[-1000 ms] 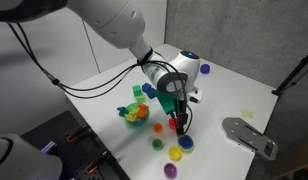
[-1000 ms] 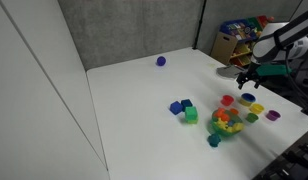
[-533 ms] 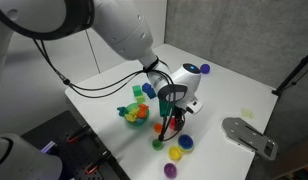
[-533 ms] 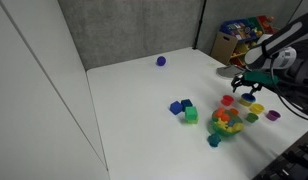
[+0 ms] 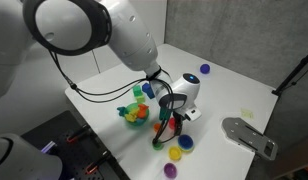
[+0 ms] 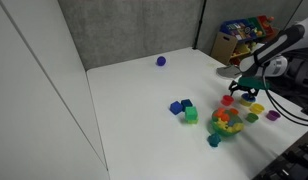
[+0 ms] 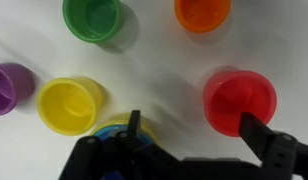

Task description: Put the small pink bowl and put it in the small blue bowl

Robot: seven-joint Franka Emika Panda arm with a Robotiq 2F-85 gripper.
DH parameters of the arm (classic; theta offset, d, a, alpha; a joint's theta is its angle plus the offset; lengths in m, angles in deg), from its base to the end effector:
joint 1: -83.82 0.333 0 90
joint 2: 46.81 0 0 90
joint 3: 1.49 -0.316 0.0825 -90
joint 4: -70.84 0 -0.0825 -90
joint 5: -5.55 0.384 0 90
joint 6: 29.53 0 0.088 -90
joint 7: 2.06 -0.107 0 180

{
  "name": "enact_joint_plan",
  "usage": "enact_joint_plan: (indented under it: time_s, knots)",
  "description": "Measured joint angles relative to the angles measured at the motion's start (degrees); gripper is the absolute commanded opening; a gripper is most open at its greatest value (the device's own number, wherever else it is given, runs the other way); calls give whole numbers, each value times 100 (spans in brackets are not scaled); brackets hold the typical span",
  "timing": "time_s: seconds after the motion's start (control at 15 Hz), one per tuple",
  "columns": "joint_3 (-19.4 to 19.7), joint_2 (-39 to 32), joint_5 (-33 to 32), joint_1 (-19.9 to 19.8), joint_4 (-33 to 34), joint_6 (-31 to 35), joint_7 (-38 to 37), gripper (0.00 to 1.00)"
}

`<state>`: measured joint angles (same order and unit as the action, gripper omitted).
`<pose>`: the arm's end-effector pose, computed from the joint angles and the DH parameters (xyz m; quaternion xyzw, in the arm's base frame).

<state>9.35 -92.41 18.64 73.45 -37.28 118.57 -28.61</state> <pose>0.5649 -0.2239 0.0804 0.8811 -0.4713 -0.0365 0.0139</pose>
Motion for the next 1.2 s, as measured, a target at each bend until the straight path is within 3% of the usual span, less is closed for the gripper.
enact_joint_plan:
  time_s: [0.13,0.2,0.4,0.87,1.0,1.2]
  knots:
    - [0,-153,0,5,102,2,-25,100]
    - [0,-222,0,12,151,3,-26,85]
    - [1,-424,0,47,289,16,-26,56]
    - [9,-634,0,120,487,88,-26,3]
    - [9,-608,0,126,500,126,-18,0]
    - [18,-431,0,95,487,132,14,5]
